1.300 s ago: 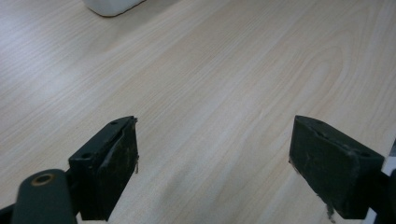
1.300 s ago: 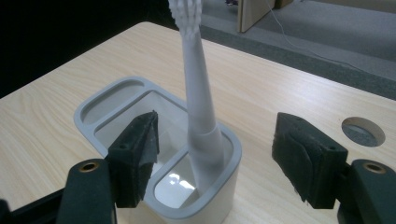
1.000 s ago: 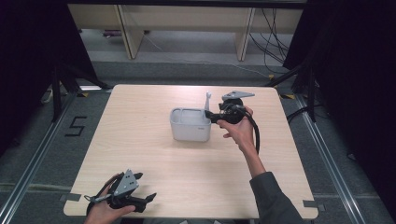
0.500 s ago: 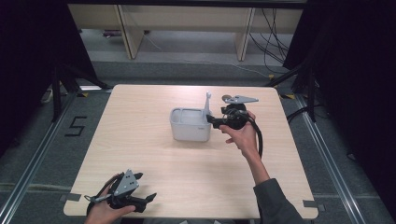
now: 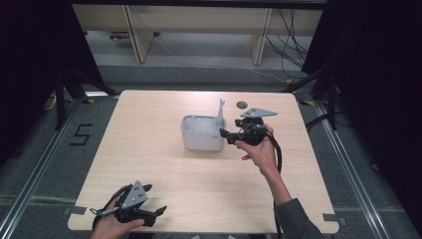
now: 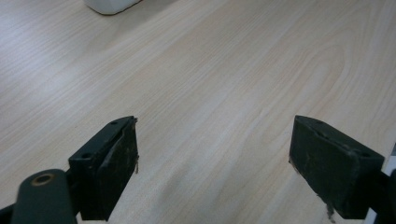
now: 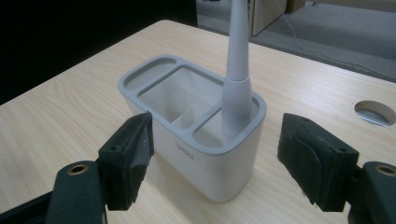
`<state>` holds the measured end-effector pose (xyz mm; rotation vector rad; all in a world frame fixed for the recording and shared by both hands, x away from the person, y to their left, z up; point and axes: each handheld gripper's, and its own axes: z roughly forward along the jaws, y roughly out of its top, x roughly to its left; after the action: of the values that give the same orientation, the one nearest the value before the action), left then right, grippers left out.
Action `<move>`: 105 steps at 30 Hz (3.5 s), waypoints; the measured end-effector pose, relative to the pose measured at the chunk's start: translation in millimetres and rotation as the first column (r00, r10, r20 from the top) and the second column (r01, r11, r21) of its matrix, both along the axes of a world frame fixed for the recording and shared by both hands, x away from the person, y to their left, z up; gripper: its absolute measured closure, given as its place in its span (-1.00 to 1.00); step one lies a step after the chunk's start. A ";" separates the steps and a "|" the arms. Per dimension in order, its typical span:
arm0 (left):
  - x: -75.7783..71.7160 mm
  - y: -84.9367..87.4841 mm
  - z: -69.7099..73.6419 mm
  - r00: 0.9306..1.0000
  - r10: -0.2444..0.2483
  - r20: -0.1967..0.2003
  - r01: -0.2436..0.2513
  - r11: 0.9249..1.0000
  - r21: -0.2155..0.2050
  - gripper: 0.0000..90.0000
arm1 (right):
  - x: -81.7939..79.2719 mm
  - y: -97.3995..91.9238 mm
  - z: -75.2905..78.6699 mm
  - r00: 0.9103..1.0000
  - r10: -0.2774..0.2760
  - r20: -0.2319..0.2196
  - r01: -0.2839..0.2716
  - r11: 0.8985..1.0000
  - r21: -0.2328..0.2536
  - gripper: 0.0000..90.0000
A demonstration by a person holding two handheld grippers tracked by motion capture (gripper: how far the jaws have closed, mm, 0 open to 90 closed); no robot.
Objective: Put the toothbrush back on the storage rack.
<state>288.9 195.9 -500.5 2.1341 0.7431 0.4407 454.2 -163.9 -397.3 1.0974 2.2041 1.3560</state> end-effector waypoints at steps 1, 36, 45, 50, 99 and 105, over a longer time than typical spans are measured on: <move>0.0 0.0 0.0 1.000 0.000 0.000 0.000 1.000 0.000 -0.66 | -2.4 -0.7 0.6 1.000 -0.003 -0.001 0.003 1.000 -0.004 -0.39; -0.4 1.1 2.0 1.000 -0.007 0.003 0.007 1.000 0.022 -0.66 | -42.1 -11.8 -12.0 0.999 0.042 0.001 -0.042 0.999 -0.020 -0.40; 0.1 1.5 2.2 1.000 -0.007 0.008 0.006 0.999 0.035 -0.66 | -54.8 -12.3 -15.1 0.998 0.054 -0.009 -0.054 0.998 -0.021 -0.42; -0.7 0.1 1.4 1.000 0.001 0.003 -0.001 1.000 0.006 -0.66 | -62.7 -13.9 -18.0 0.997 0.067 -0.038 -0.068 0.997 -0.021 -0.42; -0.2 1.1 1.9 1.000 -0.003 0.007 0.003 1.000 0.027 -0.66 | -106.4 -44.5 -54.4 0.995 0.065 -0.076 -0.068 0.997 -0.039 -0.45; 0.0 1.5 2.2 1.000 -0.005 0.008 0.005 0.999 0.036 -0.66 | -112.6 -46.7 -60.8 0.993 0.051 -0.107 -0.054 0.998 -0.028 -0.48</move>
<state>288.9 197.4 -498.3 2.1660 0.7301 0.4635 341.6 -210.6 -458.1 1.1328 2.3371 1.3086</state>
